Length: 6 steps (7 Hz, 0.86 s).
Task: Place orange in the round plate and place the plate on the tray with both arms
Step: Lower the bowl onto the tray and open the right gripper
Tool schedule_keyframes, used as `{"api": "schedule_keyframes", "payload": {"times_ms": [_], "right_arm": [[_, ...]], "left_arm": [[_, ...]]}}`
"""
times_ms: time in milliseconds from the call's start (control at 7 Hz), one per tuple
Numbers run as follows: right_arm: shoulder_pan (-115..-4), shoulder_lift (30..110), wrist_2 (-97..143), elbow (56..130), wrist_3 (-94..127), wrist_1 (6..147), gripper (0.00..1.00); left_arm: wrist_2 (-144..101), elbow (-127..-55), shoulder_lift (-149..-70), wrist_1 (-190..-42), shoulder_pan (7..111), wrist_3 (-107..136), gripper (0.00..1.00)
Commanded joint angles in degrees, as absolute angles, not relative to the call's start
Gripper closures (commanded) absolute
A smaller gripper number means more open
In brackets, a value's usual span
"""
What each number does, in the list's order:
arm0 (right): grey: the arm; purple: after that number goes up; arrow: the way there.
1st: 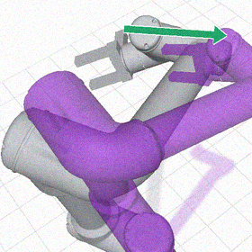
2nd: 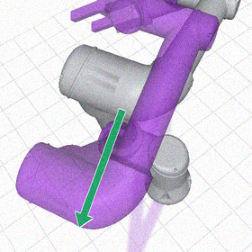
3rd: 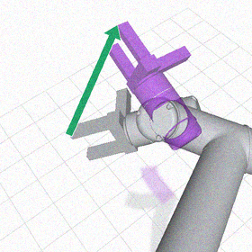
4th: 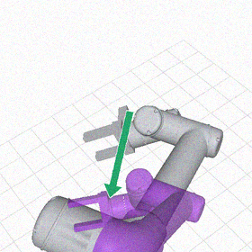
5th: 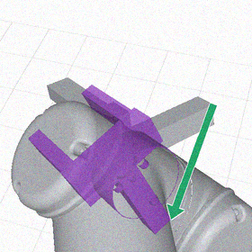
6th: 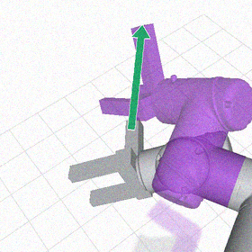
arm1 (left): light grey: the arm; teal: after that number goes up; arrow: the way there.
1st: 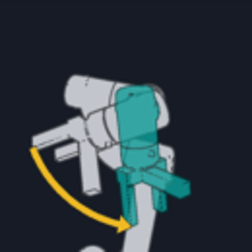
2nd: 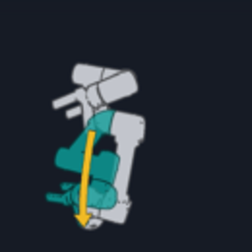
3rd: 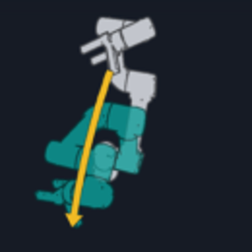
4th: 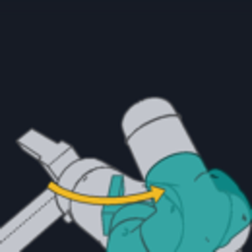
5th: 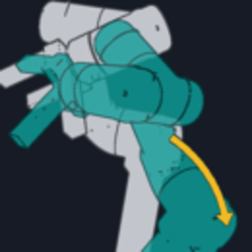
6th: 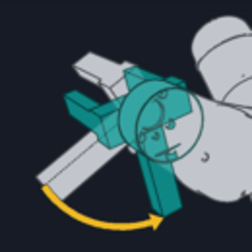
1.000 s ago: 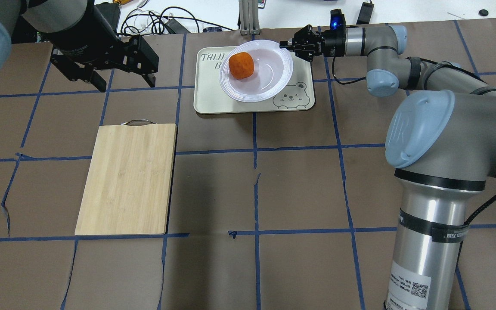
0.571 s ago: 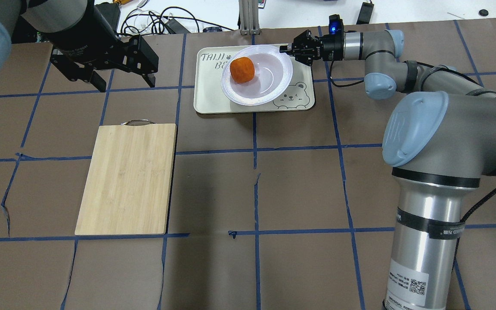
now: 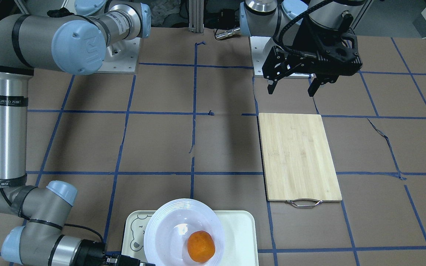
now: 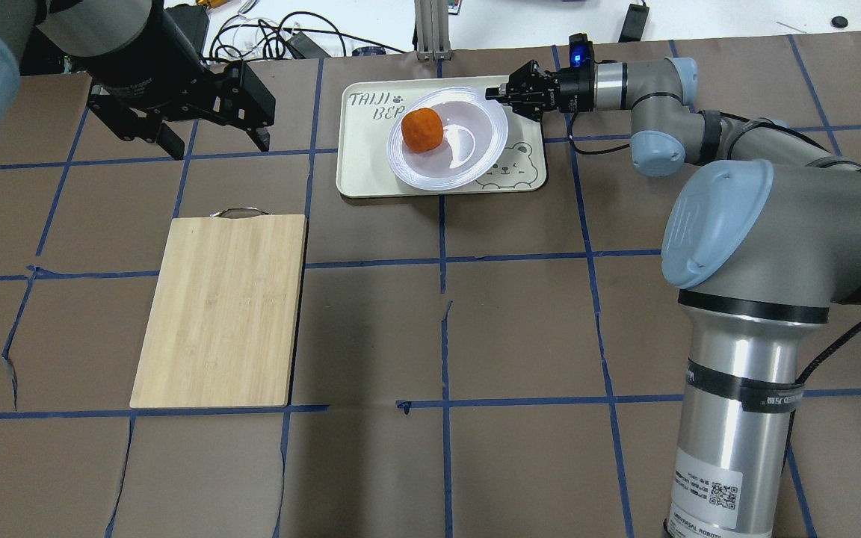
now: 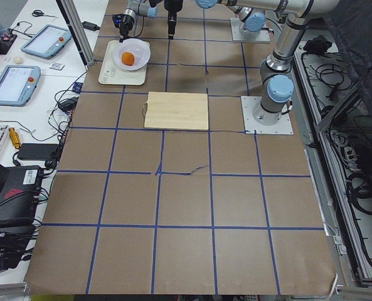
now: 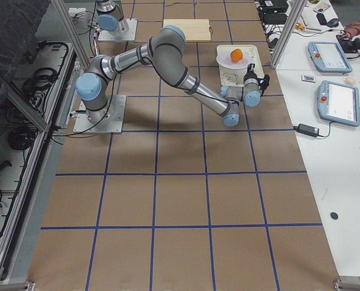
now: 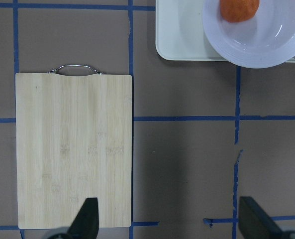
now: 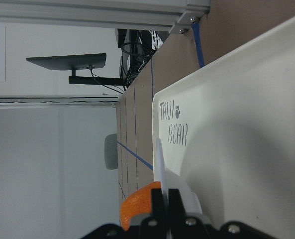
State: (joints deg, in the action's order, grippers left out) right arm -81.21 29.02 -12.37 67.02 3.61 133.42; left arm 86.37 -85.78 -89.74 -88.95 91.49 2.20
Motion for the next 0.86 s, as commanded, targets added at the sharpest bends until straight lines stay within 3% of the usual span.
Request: {"api": "schedule_keyframes", "payload": {"times_ms": [0, 286, 429, 714], "right_arm": [[-81.2, 29.2, -14.7, 67.1, 3.6, 133.4, 0.68], [-81.2, 31.3, -20.0, 66.9, 3.6, 133.3, 0.11], [-81.2, 33.5, -26.3, 67.1, 3.8, 133.3, 0.0], [-81.2, 39.3, -37.8, 67.4, 4.6, 133.2, 0.0]], "left_arm": [[86.2, -85.7, -89.9, -88.9, 91.5, 2.2, 0.0], [86.3, -85.7, -90.0, -88.9, 91.5, 2.2, 0.0], [86.3, -85.7, -89.8, -88.9, 91.4, 2.2, 0.0], [86.3, -85.8, -89.8, -88.9, 91.4, 2.2, 0.0]]}}
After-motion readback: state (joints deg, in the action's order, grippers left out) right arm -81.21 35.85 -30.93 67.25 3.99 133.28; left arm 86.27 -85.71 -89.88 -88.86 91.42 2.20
